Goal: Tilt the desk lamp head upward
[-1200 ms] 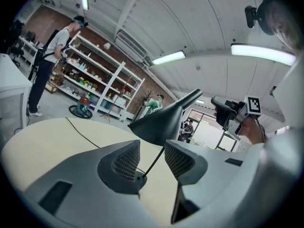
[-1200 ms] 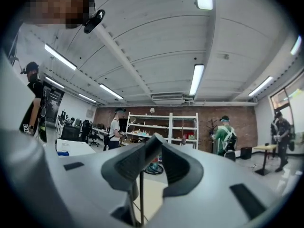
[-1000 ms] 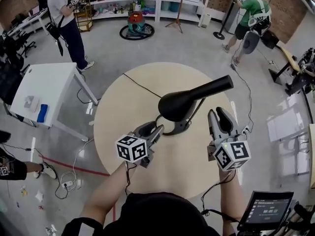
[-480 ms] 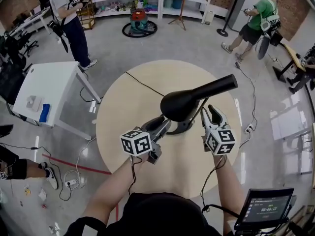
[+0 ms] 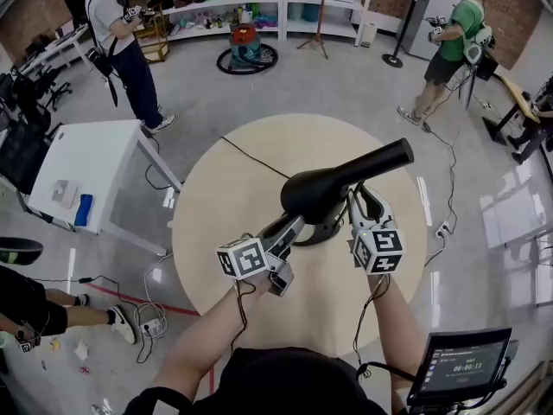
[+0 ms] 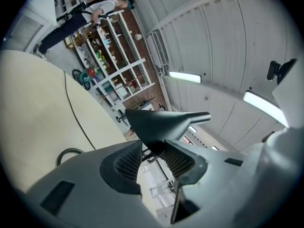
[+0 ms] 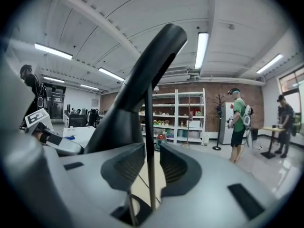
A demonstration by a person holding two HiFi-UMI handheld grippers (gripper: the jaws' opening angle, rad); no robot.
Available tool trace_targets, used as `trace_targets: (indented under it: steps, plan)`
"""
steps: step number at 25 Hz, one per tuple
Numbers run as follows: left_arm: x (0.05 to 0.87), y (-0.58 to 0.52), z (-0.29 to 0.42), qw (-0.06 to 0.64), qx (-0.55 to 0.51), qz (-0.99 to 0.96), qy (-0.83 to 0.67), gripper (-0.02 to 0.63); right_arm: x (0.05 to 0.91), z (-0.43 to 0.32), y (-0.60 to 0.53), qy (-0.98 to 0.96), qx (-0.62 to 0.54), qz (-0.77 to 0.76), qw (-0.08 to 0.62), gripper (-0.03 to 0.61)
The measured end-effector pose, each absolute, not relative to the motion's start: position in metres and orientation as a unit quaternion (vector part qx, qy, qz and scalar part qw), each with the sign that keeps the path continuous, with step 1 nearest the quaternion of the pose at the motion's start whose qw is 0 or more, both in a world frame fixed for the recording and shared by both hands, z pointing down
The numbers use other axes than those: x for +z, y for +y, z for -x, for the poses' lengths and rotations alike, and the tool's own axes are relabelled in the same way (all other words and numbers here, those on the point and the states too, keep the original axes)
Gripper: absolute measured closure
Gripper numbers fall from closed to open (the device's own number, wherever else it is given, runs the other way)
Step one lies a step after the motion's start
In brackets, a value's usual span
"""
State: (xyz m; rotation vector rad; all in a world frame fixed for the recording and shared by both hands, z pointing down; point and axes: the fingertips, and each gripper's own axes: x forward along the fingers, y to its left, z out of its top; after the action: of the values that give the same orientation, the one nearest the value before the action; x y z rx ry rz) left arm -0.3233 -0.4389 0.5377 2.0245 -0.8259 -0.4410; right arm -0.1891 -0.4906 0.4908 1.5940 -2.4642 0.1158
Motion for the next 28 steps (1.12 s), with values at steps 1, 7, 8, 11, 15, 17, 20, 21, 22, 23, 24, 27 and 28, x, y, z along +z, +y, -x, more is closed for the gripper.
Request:
trace_targets:
  steps: [1,7,8,11,15,17,20,21,22,23,24,27,28]
  plan:
    - [0.538,-0.439,0.324,0.437,-0.177,-0.817,-0.332,0.471,0.49,0.19,-0.49,-0.835,0.034,-0.54,0.105,0.478]
    - [0.538,-0.439,0.326,0.434,-0.18,-0.818,-0.331,0.471,0.491,0.193,-0.49,-0.832,0.017,-0.542,0.115,0.534]
    - [0.538,-0.44,0.327,0.433,-0.178,-0.819,-0.333,0.471,0.491,0.193,-0.491,-0.832,0.017,-0.542,0.115,0.534]
    - [0.537,-0.441,0.33,0.424,-0.168,-0.823,-0.339,0.471,0.492,0.194,-0.492,-0.833,0.02,-0.54,0.117,0.535]
    - [0.534,-0.441,0.331,0.414,-0.16,-0.827,-0.345,0.472,0.493,0.19,-0.491,-0.833,0.023,-0.54,0.12,0.535]
    - [0.53,-0.442,0.332,0.41,-0.164,-0.827,-0.347,0.472,0.492,0.187,-0.491,-0.832,0.023,-0.541,0.119,0.534]
    - [0.522,-0.444,0.339,0.402,-0.17,-0.828,-0.351,0.472,0.492,0.187,-0.493,-0.832,0.025,-0.541,0.12,0.535]
    - [0.52,-0.445,0.342,0.399,-0.172,-0.829,-0.353,0.472,0.492,0.188,-0.493,-0.832,0.026,-0.541,0.12,0.535]
    - [0.518,-0.446,0.346,0.397,-0.173,-0.829,-0.354,0.472,0.492,0.189,-0.494,-0.832,0.026,-0.54,0.121,0.535]
    - [0.516,-0.446,0.348,0.395,-0.174,-0.829,-0.355,0.472,0.492,0.189,-0.495,-0.833,0.027,-0.54,0.121,0.535]
    - [0.514,-0.446,0.35,0.394,-0.174,-0.83,-0.355,0.472,0.492,0.19,-0.495,-0.833,0.027,-0.54,0.121,0.535]
    - [0.512,-0.446,0.352,0.391,-0.17,-0.833,-0.354,0.472,0.493,0.19,-0.495,-0.832,0.026,-0.541,0.119,0.535]
    - [0.511,-0.446,0.353,0.389,-0.169,-0.834,-0.354,0.472,0.493,0.19,-0.495,-0.832,0.026,-0.542,0.119,0.535]
